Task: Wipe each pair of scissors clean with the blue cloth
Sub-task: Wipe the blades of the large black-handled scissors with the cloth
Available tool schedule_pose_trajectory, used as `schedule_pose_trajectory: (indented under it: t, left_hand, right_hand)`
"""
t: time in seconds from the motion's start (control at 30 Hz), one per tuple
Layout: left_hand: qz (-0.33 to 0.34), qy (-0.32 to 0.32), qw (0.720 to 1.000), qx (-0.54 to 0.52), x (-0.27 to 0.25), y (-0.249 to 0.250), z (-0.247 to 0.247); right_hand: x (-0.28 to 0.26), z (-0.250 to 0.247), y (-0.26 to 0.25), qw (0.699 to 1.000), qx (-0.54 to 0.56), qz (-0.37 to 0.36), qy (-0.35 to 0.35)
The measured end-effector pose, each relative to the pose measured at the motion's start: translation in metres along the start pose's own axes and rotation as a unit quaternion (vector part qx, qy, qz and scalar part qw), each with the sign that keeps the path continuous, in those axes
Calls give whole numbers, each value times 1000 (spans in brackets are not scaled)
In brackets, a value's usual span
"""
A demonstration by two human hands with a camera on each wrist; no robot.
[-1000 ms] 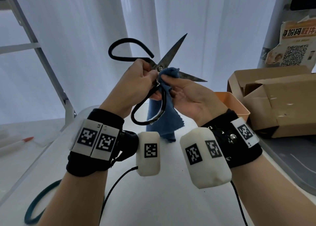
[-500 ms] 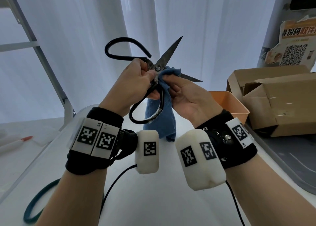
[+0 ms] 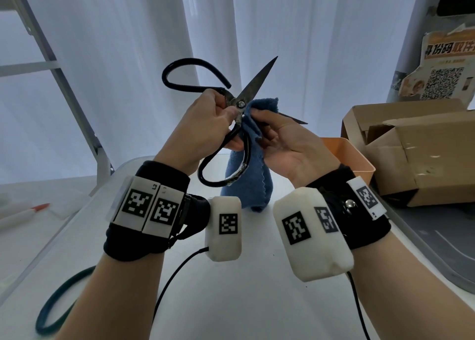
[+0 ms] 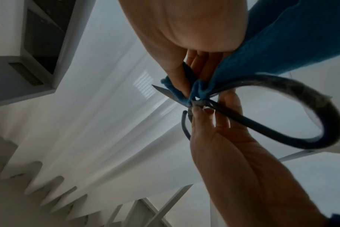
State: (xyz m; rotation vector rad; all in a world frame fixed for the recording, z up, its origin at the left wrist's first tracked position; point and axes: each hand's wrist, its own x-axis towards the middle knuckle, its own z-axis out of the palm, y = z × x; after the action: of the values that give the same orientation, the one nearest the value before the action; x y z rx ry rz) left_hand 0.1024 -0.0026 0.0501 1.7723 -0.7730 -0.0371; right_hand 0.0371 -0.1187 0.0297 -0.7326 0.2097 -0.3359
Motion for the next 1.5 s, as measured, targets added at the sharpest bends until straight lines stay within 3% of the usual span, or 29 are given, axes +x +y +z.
schedule_pose_trajectory:
  t: [0.67,0.87,1.1,1.27,1.5]
  left_hand:
    - [4,38,999,18,0,0,-9]
    - [-1,25,1000,1,1,0,-11]
    - [5,48,999,6,3,-4,-17]
    - [18,10,1000,15,1,-2,-12]
    - [32,21,999,4,2,1,-6]
  right_hand:
    - [4,-3,-2,1000,13,-16,-8]
    - [5,-4,-1,998,-46,-34,17]
    - [5,-3,1,1000,-3,-24,-13]
    - [0,4,6,1000,-2,0,-22]
    - [-4,10,6,999,31,-11,-17]
